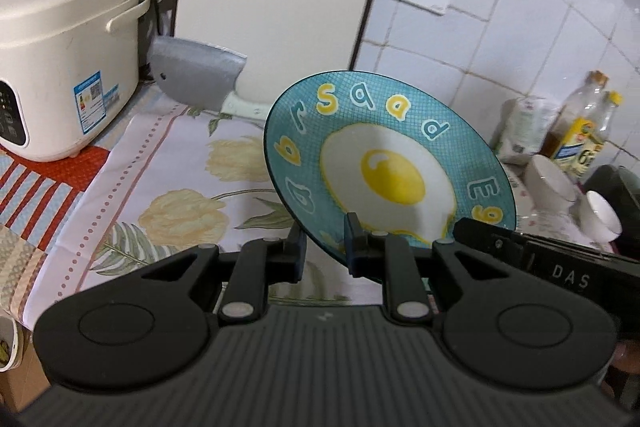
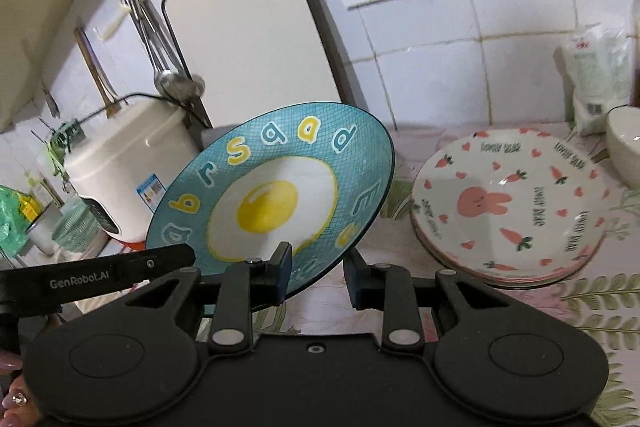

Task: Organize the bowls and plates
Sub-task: 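Lift the egg plate with both grippers and carry it toward the plate stack, then lower the egg plate onto the bunny plate stack and open both grippers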

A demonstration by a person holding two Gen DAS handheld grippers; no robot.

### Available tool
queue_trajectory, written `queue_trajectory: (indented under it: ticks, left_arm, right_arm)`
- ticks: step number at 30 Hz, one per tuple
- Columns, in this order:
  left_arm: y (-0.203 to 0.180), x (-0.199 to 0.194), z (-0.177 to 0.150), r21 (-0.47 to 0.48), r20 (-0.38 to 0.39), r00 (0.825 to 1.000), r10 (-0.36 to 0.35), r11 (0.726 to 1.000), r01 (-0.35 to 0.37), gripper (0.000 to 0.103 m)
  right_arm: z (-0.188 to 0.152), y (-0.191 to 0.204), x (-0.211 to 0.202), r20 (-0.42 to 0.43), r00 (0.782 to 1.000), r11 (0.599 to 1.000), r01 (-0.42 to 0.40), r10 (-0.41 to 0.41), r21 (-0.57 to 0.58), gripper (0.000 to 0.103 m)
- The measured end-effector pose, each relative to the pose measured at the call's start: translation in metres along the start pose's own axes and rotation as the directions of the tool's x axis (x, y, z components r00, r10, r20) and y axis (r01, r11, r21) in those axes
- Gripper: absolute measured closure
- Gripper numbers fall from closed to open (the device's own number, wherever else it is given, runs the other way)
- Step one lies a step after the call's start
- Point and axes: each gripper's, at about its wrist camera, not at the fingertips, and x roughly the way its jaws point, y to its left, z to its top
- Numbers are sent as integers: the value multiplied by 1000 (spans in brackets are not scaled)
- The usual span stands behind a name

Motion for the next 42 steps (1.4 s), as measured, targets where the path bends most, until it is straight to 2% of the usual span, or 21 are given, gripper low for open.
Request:
queue_trajectory:
  ticks: [10,17,28,42]
  left_arm:
    - [-60,-11,2,39,25,997,-77,996,76,86]
    - [-98,15,2,39,0,992,-124,991,124,86]
    - [-126,77,0,31,-93,986,-140,989,143,86]
    - [-128,128,2,-9,-212,965,-154,988,156,86]
  right_arm:
    - [3,-34,-57,81,995,999,51,-52,8,70]
    - [9,-73,-75,102,989,993,107,-111,50,70]
    - [13,-127,-55,25,989,978,143,-148,154,70]
    - [9,-151,-24,-66,978,961,207,-198,184,70]
